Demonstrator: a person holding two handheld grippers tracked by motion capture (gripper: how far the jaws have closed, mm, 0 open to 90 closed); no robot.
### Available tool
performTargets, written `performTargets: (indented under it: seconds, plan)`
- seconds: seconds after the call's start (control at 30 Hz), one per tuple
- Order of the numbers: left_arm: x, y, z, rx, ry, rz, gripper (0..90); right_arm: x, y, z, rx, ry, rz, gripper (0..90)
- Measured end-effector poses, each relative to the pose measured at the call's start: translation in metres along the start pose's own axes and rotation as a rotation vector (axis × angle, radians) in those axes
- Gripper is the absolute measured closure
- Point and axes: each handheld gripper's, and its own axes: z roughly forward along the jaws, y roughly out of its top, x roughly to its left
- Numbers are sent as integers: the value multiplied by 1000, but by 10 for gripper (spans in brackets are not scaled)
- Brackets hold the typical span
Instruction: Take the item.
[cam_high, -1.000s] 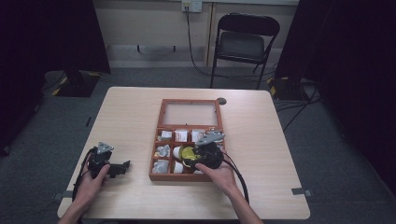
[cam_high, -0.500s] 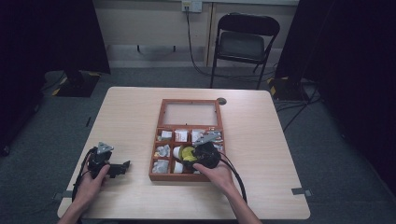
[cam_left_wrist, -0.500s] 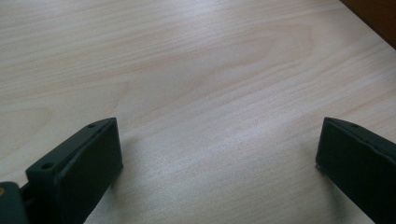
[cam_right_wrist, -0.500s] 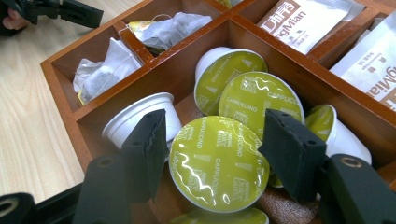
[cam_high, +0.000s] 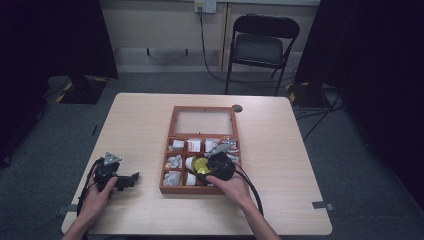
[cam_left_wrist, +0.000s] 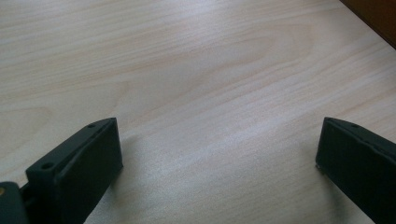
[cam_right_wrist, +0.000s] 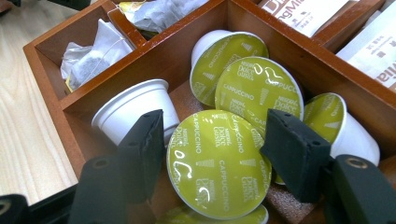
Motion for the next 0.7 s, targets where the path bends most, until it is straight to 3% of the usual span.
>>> performTargets:
  seconds: [0.23, 0.7]
  plan:
    - [0, 0, 0, 0, 0, 1, 0, 1, -1, 1, 63, 18, 2, 370]
    - [0, 0, 0, 0, 0, 0, 0, 4, -1, 4, 106, -3, -14, 383]
